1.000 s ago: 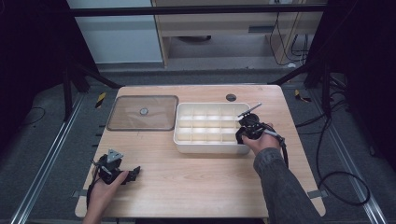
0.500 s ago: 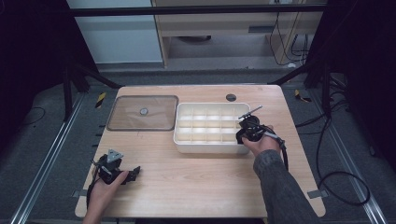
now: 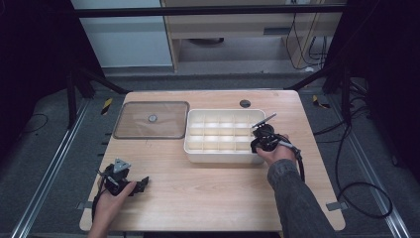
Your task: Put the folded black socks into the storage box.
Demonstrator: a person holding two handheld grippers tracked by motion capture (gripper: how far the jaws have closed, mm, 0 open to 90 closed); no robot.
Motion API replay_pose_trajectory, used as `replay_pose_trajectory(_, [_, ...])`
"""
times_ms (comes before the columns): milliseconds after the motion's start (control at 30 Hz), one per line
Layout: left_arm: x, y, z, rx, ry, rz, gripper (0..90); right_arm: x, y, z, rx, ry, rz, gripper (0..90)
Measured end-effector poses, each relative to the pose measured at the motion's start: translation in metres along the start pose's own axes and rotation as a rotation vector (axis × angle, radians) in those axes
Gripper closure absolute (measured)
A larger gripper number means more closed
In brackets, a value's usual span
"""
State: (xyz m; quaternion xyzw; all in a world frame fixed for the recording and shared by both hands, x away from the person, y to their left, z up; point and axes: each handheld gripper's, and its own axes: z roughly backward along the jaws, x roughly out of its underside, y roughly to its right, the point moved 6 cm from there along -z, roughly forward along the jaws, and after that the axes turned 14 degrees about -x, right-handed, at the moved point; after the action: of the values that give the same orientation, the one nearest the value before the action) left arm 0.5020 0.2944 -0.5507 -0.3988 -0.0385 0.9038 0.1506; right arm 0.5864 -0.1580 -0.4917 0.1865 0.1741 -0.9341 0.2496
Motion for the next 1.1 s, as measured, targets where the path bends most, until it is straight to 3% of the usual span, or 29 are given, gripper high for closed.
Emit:
replay_pose_trajectory(333, [0.0, 0.0, 0.0, 0.0, 0.0, -0.001, 0.0, -0.0005, 0.0011, -0.005, 0.01, -0.019, -0.007, 90.0])
replay_pose_trajectory(633, [0.0, -0.0003, 0.0, 0.001, -0.002, -0.005, 0.0, -0.0019, 0.0024, -0.0077, -0.005, -0.046, -0.046, 90.0])
replay_pose_trajectory(1100, [-0.0001, -0.0002, -0.0001, 0.001, -0.002, -0.006, 0.0, -0.0028, 0.0043, -0.01, -0.018, -0.041, -0.078, 90.0])
